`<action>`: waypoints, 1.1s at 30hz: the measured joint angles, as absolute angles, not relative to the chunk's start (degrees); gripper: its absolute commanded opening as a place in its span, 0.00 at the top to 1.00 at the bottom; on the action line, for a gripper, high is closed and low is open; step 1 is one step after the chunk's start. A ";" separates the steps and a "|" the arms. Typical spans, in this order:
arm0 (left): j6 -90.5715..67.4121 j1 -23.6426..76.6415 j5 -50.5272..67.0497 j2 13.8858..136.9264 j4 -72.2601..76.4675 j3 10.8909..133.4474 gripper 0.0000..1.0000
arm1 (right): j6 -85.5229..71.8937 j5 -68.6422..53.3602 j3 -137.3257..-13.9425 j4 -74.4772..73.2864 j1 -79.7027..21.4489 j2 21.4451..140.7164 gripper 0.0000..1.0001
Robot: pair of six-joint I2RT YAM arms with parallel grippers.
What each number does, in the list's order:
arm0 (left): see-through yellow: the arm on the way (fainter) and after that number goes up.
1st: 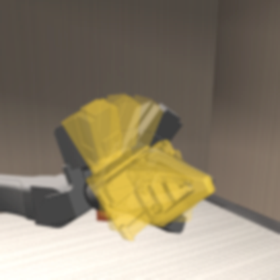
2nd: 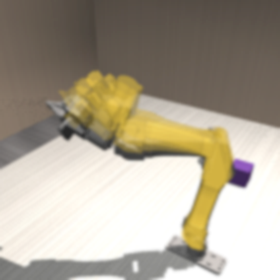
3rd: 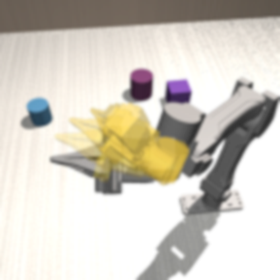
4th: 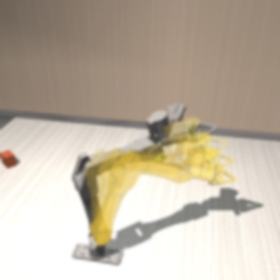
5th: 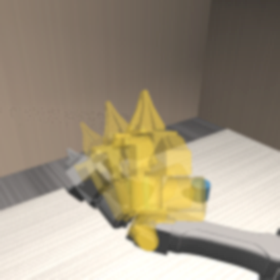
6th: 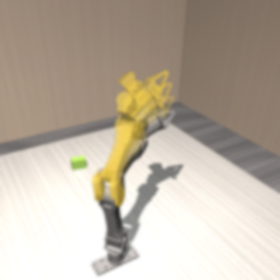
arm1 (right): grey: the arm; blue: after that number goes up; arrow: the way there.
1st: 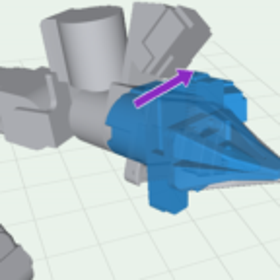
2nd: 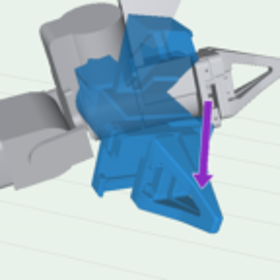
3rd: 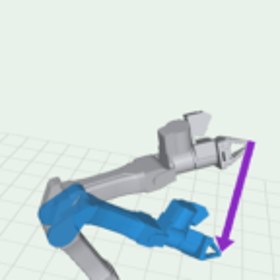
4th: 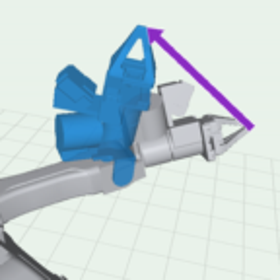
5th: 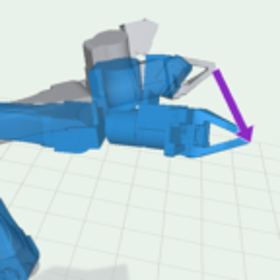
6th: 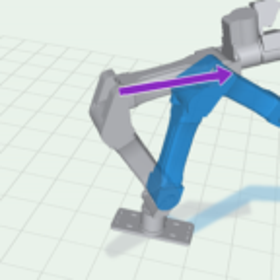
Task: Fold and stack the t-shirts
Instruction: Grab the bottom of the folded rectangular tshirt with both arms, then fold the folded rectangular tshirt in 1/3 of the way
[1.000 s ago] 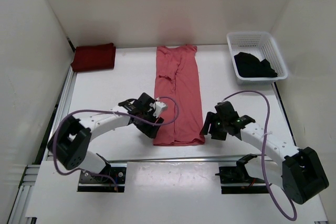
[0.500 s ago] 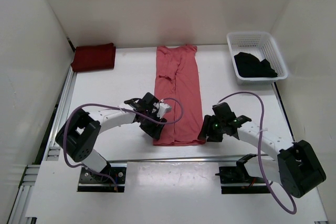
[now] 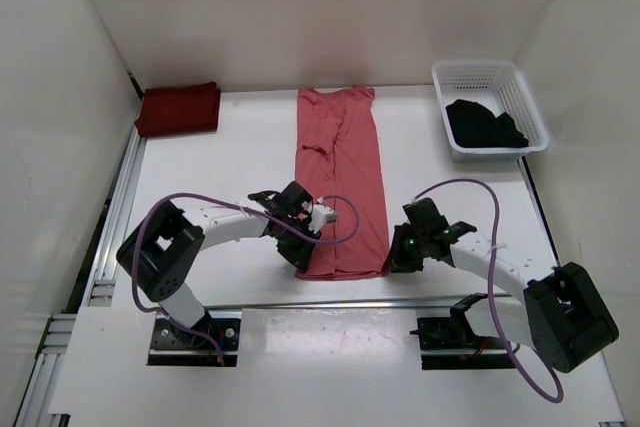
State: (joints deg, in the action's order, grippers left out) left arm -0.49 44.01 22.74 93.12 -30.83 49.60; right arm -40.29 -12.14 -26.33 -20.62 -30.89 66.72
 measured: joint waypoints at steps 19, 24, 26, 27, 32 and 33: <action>-0.36 35.62 15.92 103.35 -54.13 80.86 0.90 | -30.33 -12.93 -61.78 -34.30 -25.93 81.19 1.00; -0.36 29.93 12.82 112.25 -59.00 96.75 0.90 | -27.53 -13.87 -72.84 -36.16 -21.85 93.97 1.00; -0.36 28.27 11.97 116.33 -59.68 102.80 0.90 | -26.55 -14.39 -77.82 -37.17 -20.03 98.91 1.00; -0.36 27.51 11.51 118.19 -60.01 105.38 0.90 | -26.26 -14.63 -80.44 -37.23 -19.31 101.27 1.00; -0.38 25.30 8.82 125.43 -61.52 113.40 0.90 | -25.10 -15.33 -91.96 -38.06 -16.82 110.98 1.00; -0.38 25.19 8.38 126.43 -61.67 114.48 0.89 | -25.02 -15.53 -93.34 -38.02 -16.62 112.16 1.00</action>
